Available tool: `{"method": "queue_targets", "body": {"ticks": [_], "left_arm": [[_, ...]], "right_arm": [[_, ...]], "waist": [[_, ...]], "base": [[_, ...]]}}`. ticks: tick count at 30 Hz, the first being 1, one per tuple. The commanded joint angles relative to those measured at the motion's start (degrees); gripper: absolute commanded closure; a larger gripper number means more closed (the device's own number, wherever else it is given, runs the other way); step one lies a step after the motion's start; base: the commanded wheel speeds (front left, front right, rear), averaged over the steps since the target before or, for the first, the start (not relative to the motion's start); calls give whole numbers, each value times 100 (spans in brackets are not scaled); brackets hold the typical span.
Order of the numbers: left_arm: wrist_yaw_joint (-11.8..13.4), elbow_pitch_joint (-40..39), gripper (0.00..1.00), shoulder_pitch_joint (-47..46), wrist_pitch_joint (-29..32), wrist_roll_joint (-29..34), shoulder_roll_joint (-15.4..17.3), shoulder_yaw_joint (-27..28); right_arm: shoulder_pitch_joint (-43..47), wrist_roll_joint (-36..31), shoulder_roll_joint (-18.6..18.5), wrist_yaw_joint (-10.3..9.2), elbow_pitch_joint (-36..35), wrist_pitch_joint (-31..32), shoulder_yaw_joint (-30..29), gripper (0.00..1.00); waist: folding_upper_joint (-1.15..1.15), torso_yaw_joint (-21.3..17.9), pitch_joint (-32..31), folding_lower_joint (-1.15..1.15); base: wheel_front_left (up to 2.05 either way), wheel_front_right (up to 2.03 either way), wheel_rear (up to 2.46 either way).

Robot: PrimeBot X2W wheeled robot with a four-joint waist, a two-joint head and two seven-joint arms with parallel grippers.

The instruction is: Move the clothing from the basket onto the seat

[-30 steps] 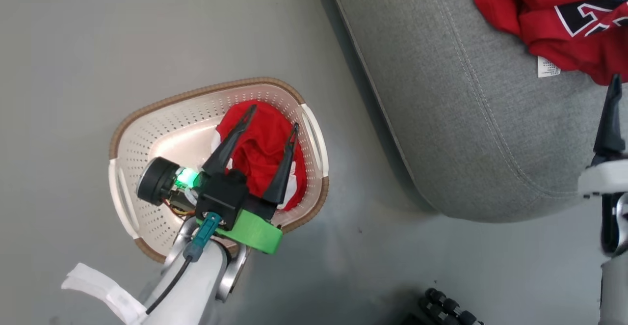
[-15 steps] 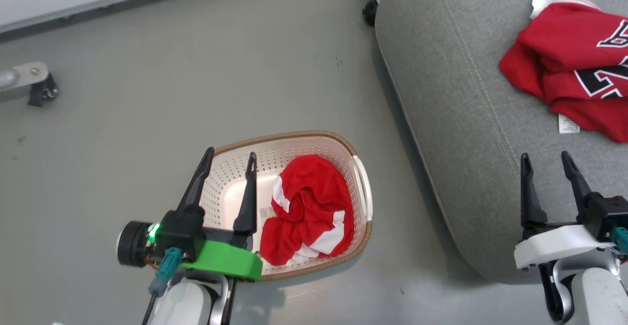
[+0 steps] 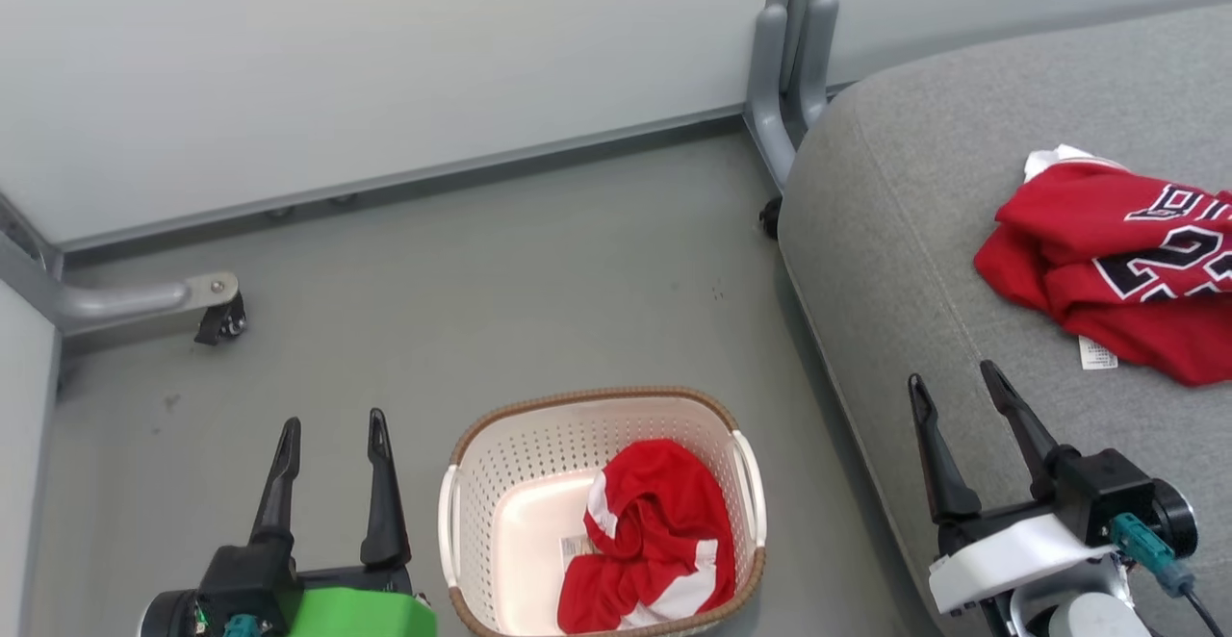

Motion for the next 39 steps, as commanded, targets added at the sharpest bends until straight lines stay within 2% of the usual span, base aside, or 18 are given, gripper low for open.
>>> {"method": "queue_targets", "body": {"ticks": [1, 6, 16, 39], "left_arm": [[-56, -107, 0, 184, -3, -18, -7, -8], [-119, -342, 0, 585, -3, -50, -2, 50], [-266, -283, 0, 840, -3, 203, -2, -57], [-267, -95, 0, 927, -3, 228, -3, -214]], "right_arm": [[191, 92, -27, -8, -82, -12, 33, 0], [685, 252, -25, -8, -339, -12, 218, 0], [794, 274, -24, -8, -448, -12, 335, 0], [956, 347, -24, -8, -474, -12, 325, 0]], "waist": [[17, 55, -538, 0], [17, 82, -829, 0], [17, 74, -876, 0], [17, 206, -981, 0]], "base": [[0, 0, 0], [0, 0, 0], [0, 0, 0], [0, 0, 0]]}}
